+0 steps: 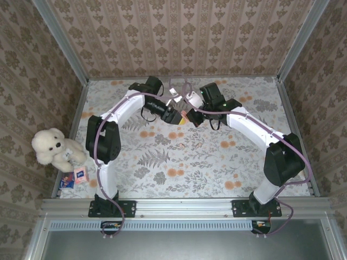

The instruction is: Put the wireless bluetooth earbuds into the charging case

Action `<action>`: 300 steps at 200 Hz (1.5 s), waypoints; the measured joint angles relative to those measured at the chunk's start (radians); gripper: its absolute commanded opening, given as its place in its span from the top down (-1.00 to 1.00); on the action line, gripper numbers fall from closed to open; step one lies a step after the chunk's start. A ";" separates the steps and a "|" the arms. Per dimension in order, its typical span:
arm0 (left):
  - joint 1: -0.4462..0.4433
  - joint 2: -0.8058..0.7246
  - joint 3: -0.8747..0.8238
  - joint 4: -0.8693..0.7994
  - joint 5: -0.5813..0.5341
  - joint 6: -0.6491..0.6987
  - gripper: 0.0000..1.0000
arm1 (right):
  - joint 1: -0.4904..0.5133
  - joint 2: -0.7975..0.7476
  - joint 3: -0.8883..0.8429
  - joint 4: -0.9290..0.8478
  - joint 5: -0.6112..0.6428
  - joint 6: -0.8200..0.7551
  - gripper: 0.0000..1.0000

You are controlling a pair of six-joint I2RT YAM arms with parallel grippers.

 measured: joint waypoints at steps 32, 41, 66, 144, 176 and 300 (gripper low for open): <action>-0.008 0.008 0.012 -0.005 0.000 0.002 -0.21 | 0.004 0.000 0.002 0.000 0.000 -0.002 1.00; -0.008 0.009 0.014 -0.007 0.000 0.003 -0.17 | 0.005 0.000 0.002 0.000 0.000 -0.004 1.00; -0.008 0.011 0.016 -0.009 0.000 0.005 -0.07 | 0.005 0.000 0.002 -0.001 0.000 -0.015 1.00; -0.005 0.013 0.016 -0.014 0.001 0.009 0.14 | 0.006 0.005 0.002 -0.002 0.000 -0.022 1.00; -0.005 0.013 0.016 -0.016 0.001 0.011 0.27 | 0.006 0.005 0.002 -0.003 0.000 -0.022 1.00; 0.017 -0.019 -0.082 0.090 0.016 -0.010 1.00 | -0.040 0.002 0.013 -0.011 0.017 0.034 0.18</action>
